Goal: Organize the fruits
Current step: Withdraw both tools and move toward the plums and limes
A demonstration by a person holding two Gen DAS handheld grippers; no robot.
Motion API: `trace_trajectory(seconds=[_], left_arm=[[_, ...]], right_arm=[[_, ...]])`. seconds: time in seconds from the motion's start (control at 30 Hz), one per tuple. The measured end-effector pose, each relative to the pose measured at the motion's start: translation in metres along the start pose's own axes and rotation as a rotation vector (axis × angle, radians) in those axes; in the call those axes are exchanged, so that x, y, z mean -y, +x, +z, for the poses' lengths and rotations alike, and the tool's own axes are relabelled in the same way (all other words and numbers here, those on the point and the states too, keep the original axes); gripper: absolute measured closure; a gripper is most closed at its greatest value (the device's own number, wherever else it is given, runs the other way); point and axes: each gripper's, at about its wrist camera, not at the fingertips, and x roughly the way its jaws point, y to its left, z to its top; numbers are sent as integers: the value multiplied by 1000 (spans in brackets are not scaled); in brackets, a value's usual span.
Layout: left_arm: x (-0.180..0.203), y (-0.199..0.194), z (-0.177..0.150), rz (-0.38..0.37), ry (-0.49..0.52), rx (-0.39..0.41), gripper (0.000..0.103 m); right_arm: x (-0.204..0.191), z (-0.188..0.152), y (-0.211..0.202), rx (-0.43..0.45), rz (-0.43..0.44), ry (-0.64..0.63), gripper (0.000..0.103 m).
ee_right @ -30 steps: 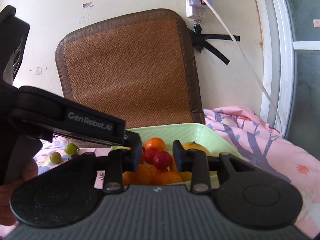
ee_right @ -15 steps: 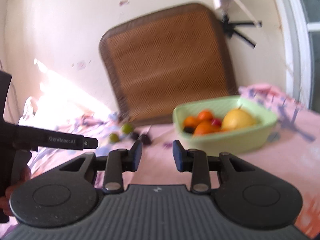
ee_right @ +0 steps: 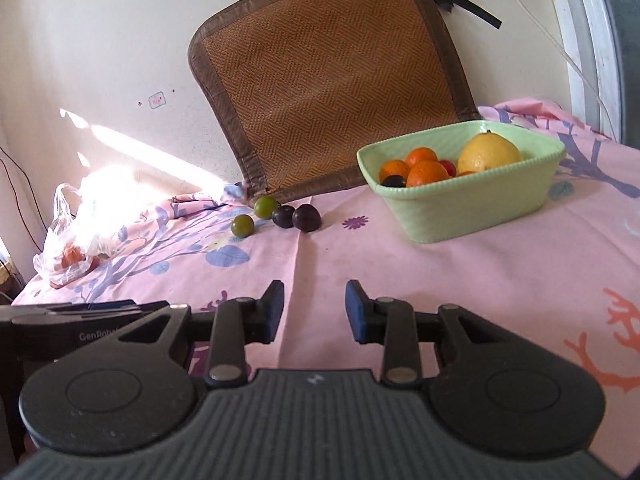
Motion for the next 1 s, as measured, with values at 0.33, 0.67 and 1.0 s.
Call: trace_trajectory(seconds=[0.33,0.67,1.0], left_arm=[[3,-8,-4,24,11,56,58],[12,-17,-9,68,67,119,58],[16,-19,-11,77,101,137,57]], right_arm=[[3,-2,-7,33,14,5,66],[0,-3,-5,17,2,-15,66],[-4,-4,-3,-4,11,-45,66]])
